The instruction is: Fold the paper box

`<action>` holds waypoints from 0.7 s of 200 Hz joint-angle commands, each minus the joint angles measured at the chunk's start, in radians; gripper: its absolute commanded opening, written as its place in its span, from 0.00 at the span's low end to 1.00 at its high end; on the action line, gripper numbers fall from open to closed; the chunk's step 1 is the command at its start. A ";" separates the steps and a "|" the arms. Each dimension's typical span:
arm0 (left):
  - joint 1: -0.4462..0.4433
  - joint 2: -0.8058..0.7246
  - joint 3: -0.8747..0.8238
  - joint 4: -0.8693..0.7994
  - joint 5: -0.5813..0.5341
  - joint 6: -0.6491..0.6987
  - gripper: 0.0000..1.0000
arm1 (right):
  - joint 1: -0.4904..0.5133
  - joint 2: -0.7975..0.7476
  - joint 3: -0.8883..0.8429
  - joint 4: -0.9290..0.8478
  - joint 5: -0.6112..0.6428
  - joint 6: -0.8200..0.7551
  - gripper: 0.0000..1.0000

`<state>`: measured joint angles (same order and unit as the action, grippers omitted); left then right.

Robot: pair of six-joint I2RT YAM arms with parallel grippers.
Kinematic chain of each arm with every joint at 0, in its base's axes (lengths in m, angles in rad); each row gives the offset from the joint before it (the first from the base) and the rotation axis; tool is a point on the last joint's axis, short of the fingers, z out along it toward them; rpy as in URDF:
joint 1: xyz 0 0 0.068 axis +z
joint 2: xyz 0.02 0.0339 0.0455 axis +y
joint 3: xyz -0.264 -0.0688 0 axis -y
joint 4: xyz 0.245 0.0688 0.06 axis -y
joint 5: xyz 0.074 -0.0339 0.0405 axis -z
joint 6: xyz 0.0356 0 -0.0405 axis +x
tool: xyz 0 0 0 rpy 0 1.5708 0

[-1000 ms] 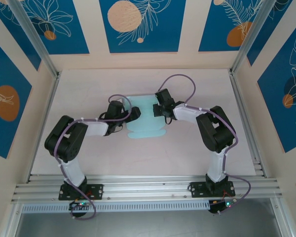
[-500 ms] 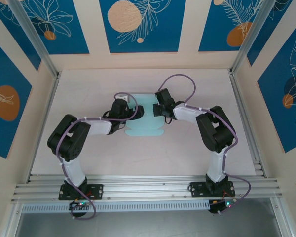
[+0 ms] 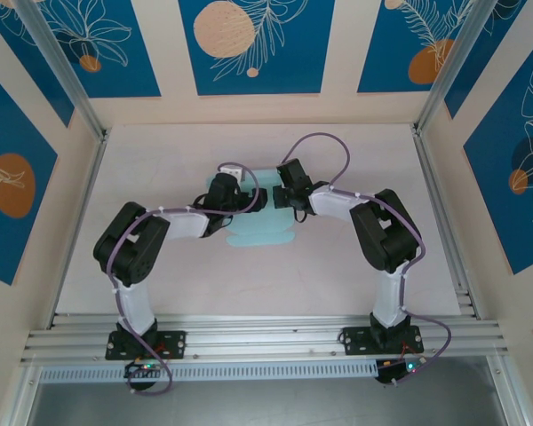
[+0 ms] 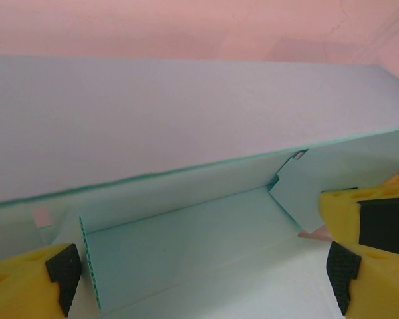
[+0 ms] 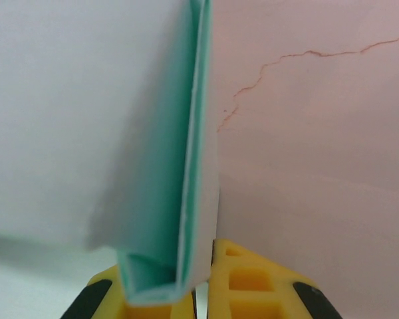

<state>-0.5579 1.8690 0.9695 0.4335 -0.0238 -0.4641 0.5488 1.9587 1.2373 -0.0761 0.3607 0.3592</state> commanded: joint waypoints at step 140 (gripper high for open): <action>0.247 -0.549 -0.189 -0.230 -0.049 0.117 0.90 | 0.026 0.001 -0.005 -0.010 -0.025 0.004 0.09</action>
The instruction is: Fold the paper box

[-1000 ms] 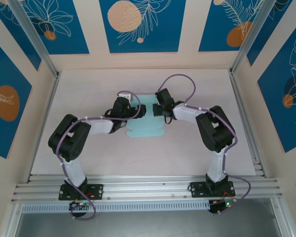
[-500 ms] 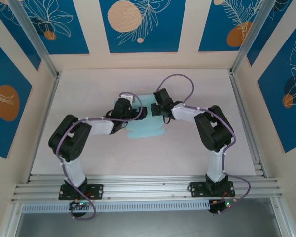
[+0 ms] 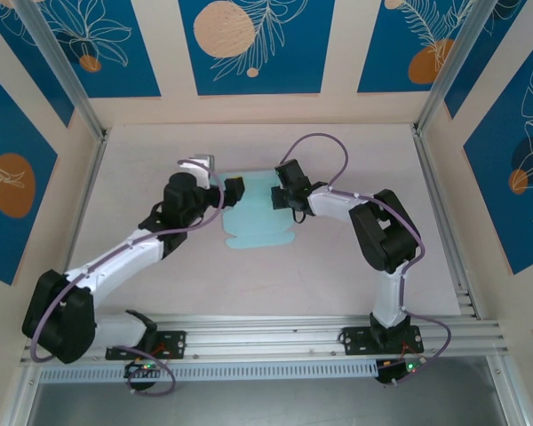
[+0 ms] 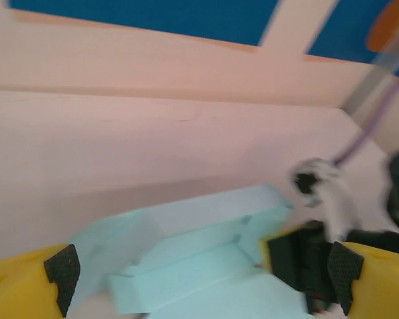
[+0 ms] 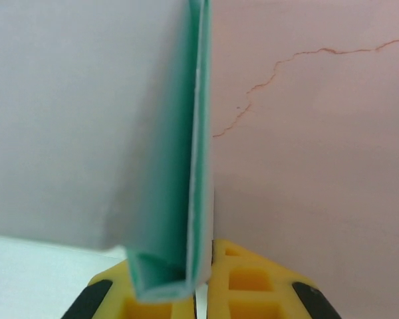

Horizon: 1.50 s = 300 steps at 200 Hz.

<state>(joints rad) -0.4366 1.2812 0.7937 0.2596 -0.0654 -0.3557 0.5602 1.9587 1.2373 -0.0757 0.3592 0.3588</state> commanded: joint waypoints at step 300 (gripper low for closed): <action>0.199 0.507 0.019 0.322 0.568 -0.140 0.30 | 0.020 0.051 0.054 -0.049 -0.032 0.003 0.09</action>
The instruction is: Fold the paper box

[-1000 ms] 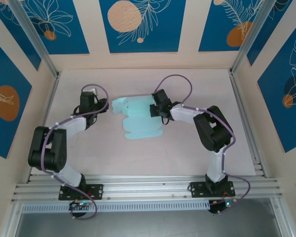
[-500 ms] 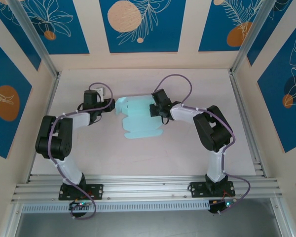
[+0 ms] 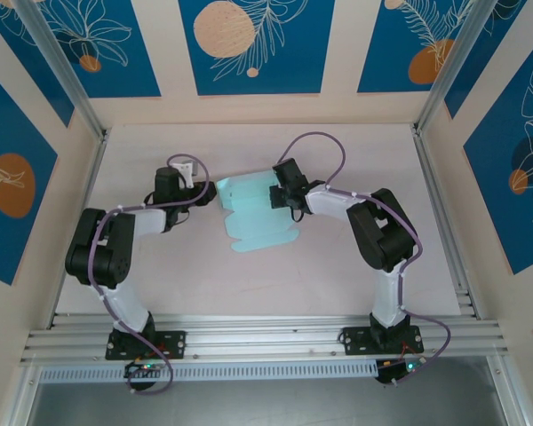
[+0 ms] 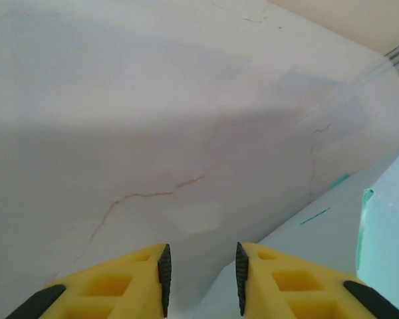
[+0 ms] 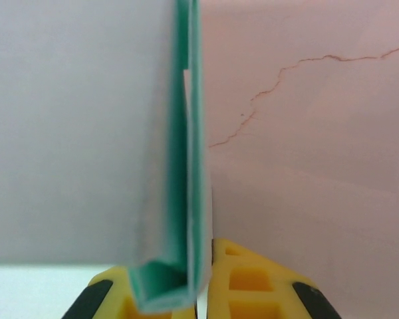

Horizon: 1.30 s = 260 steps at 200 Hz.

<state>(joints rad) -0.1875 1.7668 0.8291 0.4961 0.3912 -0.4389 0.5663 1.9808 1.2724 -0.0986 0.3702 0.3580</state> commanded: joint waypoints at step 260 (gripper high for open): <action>-0.186 0.077 -0.030 0.205 0.153 -0.215 0.07 | 0.036 0.027 0.030 -0.063 -0.050 0.015 0.08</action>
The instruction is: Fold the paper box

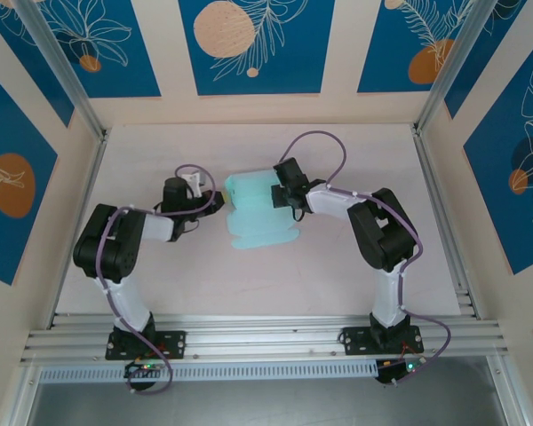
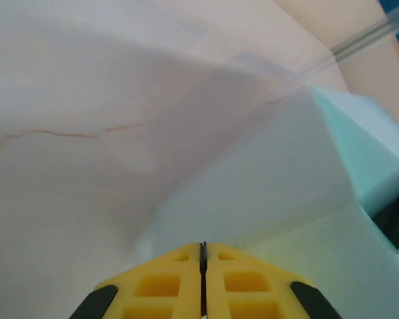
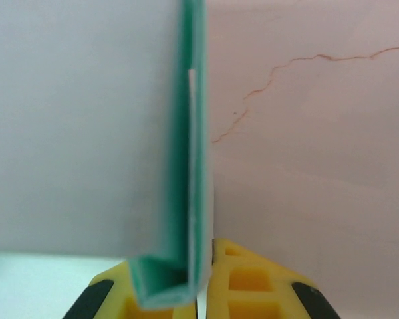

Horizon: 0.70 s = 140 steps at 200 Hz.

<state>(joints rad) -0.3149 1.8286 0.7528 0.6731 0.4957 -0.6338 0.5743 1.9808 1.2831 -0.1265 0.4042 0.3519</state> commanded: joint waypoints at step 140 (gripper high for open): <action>-0.045 -0.092 0.152 -0.412 -0.112 0.576 0.29 | 0.030 0.015 0.012 -0.034 -0.074 0.011 0.08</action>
<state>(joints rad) -0.3649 1.7634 0.8604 0.3428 0.3985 -0.1787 0.5919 1.9808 1.2831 -0.1234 0.3832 0.3557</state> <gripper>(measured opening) 0.289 0.083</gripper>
